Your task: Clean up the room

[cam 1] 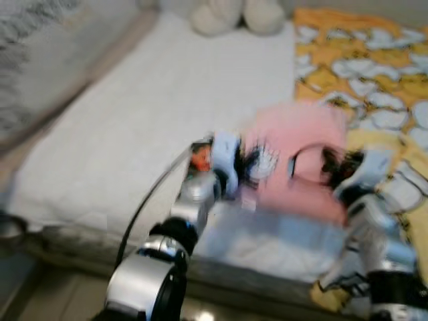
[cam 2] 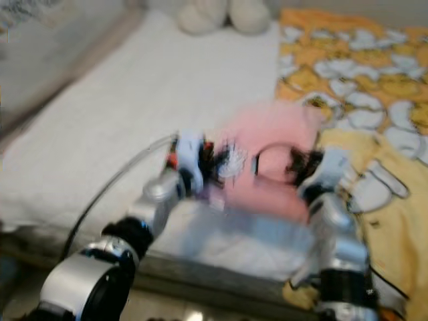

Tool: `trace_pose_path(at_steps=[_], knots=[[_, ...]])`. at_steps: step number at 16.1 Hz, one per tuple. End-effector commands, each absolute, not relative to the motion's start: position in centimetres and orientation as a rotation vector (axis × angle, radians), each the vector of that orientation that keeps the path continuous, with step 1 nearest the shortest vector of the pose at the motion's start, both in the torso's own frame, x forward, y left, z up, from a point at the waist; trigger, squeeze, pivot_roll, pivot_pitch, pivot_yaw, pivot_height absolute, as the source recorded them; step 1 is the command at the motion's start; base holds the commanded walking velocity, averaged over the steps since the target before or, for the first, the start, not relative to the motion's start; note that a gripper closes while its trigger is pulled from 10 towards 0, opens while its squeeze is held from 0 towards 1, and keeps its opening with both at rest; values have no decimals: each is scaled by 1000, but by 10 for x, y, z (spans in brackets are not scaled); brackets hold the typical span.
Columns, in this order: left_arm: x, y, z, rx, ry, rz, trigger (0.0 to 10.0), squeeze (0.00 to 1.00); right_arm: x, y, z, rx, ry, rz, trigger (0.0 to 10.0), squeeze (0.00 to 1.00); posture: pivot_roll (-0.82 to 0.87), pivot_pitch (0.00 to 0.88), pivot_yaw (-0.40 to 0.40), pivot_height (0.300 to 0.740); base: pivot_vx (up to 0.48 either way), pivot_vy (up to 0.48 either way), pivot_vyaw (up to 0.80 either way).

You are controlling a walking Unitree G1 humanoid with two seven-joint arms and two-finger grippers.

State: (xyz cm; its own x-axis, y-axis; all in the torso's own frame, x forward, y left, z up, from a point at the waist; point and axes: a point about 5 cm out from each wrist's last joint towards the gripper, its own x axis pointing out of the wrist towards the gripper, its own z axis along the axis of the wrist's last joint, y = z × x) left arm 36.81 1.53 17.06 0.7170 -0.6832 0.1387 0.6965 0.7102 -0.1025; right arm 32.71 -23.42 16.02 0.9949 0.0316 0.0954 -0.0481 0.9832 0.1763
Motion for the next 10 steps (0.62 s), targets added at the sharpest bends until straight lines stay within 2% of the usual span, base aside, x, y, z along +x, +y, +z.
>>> trace_pose_path(at_steps=[1,2,5,6,10], knots=[[359,-15,197,-203,-205,-857,0,0,329,-237,178,136,-163,13,0,0,-16,0,93,740,0,0,0],[360,-9,195,-202,-210,-806,10000,0,328,-239,178,144,-157,-15,10000,0,-22,0,94,740,0,0,0],[366,5,187,-182,-198,-705,10000,0,326,-231,169,140,-159,-35,10000,0,-15,0,94,740,0,0,0],[366,8,187,-189,-194,-705,10000,0,326,-229,164,150,-138,-56,10000,0,-14,0,94,740,0,0,463],[372,18,190,-150,-186,-707,10000,0,325,-225,158,120,-111,-47,10000,0,-12,0,97,740,0,480,0]])
